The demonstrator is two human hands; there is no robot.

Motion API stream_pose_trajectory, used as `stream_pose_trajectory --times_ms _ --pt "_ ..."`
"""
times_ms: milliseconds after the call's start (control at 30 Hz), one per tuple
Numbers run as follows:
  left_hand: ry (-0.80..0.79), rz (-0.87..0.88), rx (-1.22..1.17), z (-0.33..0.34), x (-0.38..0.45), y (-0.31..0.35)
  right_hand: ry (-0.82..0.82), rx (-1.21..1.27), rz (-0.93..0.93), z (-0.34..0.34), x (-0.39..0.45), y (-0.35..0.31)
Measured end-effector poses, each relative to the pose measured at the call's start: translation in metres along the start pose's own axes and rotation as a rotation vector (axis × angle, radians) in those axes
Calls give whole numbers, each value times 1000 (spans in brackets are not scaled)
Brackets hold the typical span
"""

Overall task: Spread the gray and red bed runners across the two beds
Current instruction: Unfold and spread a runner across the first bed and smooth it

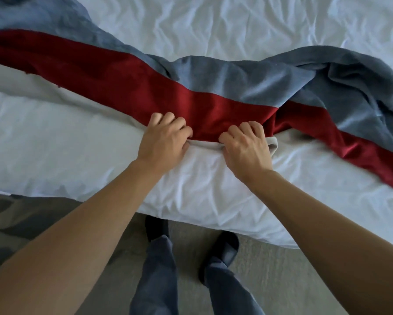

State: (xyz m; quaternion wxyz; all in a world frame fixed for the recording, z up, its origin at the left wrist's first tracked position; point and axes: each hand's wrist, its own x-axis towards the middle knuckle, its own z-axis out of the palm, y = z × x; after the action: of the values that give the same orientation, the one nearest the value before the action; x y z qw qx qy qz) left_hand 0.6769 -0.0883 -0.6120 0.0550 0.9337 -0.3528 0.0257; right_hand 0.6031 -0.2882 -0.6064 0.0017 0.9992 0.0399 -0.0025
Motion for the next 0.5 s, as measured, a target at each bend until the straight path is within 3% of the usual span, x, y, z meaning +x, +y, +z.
stream_pose_trajectory --times_ms 367,500 --pt "-68 98 -94 1 -8 3 105 119 199 15 -24 -30" --pt "-111 107 -115 2 -11 21 81 193 169 13 -33 -37"
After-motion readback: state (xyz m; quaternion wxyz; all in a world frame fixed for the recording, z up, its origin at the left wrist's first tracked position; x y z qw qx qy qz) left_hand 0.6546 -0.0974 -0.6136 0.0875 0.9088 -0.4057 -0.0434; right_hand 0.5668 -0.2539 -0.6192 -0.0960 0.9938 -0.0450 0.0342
